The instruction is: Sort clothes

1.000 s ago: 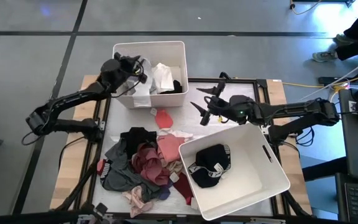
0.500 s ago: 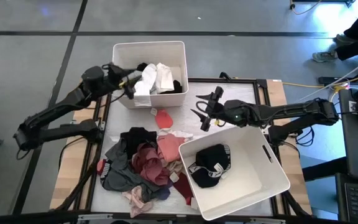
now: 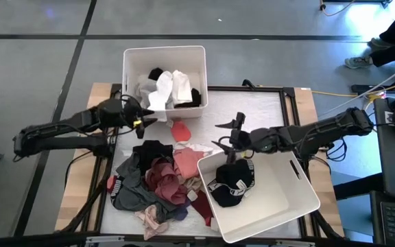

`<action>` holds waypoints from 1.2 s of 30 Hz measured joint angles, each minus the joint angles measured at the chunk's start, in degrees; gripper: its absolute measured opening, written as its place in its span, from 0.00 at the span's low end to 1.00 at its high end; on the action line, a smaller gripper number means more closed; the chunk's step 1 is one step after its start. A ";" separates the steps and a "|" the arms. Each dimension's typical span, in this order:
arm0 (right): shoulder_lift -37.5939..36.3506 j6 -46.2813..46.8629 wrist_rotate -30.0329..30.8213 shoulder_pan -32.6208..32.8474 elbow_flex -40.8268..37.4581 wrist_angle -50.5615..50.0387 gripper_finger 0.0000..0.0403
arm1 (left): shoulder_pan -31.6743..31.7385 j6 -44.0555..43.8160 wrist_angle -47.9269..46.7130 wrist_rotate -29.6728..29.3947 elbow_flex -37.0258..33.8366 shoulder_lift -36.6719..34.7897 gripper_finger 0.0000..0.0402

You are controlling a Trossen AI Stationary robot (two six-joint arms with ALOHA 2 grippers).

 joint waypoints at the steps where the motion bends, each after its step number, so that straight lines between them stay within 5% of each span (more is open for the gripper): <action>1: 0.00 0.51 0.02 0.31 0.00 -0.66 0.70 | -0.94 -1.05 -0.44 -1.05 -0.25 -0.08 0.46; 15: -0.02 -0.10 2.02 -0.65 0.00 -2.07 0.70 | 0.15 8.82 4.01 -12.99 2.66 -0.76 0.46; 20: -0.02 -0.08 2.62 -0.71 0.00 -2.54 0.70 | -2.36 9.57 3.68 -10.16 4.93 -2.64 0.46; 26: -0.02 1.02 2.45 -0.62 0.00 -4.61 0.70 | -8.14 -0.77 -6.38 -3.74 3.59 -3.93 0.46; 30: 0.57 1.73 2.43 -0.62 -0.07 -4.87 0.70 | -10.28 -7.99 -6.42 -7.80 -3.18 -3.61 0.46; 36: 1.73 1.83 2.43 -0.62 -0.07 -3.48 0.70 | -10.33 -13.63 1.97 -25.14 -9.81 -2.88 0.46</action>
